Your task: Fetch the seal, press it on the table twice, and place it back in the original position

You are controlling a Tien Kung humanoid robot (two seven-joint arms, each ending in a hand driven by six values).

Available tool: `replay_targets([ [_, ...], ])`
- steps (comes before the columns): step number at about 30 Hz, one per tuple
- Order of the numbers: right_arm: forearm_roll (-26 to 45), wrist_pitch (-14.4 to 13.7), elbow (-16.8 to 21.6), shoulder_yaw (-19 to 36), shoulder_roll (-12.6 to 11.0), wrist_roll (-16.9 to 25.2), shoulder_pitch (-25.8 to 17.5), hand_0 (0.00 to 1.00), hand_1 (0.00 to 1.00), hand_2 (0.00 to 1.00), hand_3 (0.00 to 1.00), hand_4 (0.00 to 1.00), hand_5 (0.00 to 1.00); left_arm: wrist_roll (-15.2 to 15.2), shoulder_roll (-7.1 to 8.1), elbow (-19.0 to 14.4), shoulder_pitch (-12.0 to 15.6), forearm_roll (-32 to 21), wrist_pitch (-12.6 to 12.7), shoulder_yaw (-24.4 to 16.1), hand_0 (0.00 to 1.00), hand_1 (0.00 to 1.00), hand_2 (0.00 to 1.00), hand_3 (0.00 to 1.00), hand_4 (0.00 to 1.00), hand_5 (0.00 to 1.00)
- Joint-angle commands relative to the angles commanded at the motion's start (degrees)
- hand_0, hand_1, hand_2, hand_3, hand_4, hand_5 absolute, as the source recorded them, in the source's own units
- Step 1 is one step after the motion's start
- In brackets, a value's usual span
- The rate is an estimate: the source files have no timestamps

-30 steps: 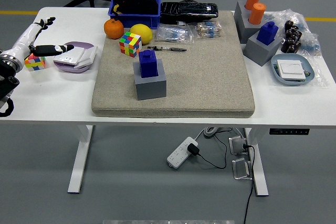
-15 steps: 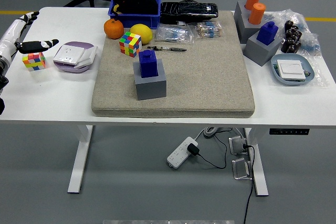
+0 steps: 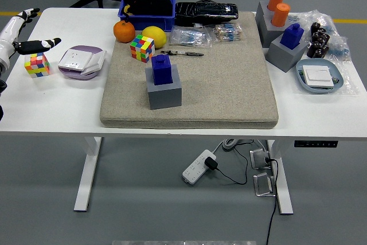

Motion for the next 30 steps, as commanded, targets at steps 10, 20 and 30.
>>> replay_targets([
  [10,0.2,0.03,0.01,-0.64,-0.18,-0.01,0.02,0.834,0.731,0.698,0.717,0.748,0.516,0.11,0.37,0.05,-0.21,0.19,-0.01,0.08,0.906,0.931,0.939,0.941,0.852,0.287],
  [20,0.19,0.03,0.01,-0.76,-0.5,-0.08,-0.24,0.834,0.731,0.698,0.717,0.748,0.516,0.22,0.39,-0.16,-0.42,0.53,-0.01,0.08,0.906,0.931,0.941,0.941,0.849,0.289],
  [30,-0.03,0.07,-0.12,-0.02,-0.18,-0.1,-0.76,0.834,0.731,0.698,0.717,0.748,0.516,0.4,0.04,-0.27,-0.38,0.68,-0.06,-0.2,0.906,0.931,0.942,0.941,0.847,0.289],
])
